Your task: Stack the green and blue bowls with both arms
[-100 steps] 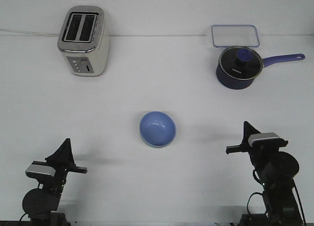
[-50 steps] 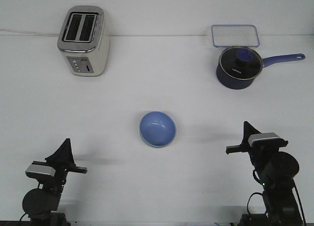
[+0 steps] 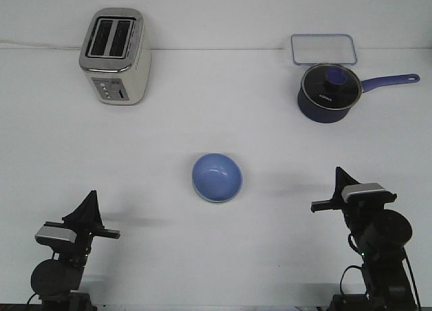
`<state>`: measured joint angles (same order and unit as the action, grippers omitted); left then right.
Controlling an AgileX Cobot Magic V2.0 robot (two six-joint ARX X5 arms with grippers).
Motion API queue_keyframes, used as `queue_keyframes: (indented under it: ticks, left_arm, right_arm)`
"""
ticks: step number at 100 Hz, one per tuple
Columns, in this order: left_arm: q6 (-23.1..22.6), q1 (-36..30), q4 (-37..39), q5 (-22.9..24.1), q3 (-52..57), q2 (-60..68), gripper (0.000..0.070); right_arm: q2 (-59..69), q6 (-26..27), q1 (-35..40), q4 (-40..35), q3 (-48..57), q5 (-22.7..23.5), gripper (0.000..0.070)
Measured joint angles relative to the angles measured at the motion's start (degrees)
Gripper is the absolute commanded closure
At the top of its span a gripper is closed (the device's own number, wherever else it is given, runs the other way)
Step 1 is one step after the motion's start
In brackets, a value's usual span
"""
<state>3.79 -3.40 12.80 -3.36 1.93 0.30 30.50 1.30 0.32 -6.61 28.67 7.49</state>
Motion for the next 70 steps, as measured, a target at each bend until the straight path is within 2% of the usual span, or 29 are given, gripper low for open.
queue_keyframes:
  ticks: [17,51,70]
  left_arm:
    - [0.0,0.0,0.0,0.0,0.0,0.0,0.069]
    - [0.0,0.0,0.0,0.0,0.0,0.0,0.069]
    - [0.0,0.0,0.0,0.0,0.0,0.0,0.069]
  right_arm:
    - [-5.7,0.0,0.0,0.57,-2.67,-0.02,0.07]
    - [-24.09,-0.02,-0.22,0.28,-16.17,-0.04,0.07]
    - [-30.56,-0.02,-1.86,0.83,-19.17,-0.37,0.07]
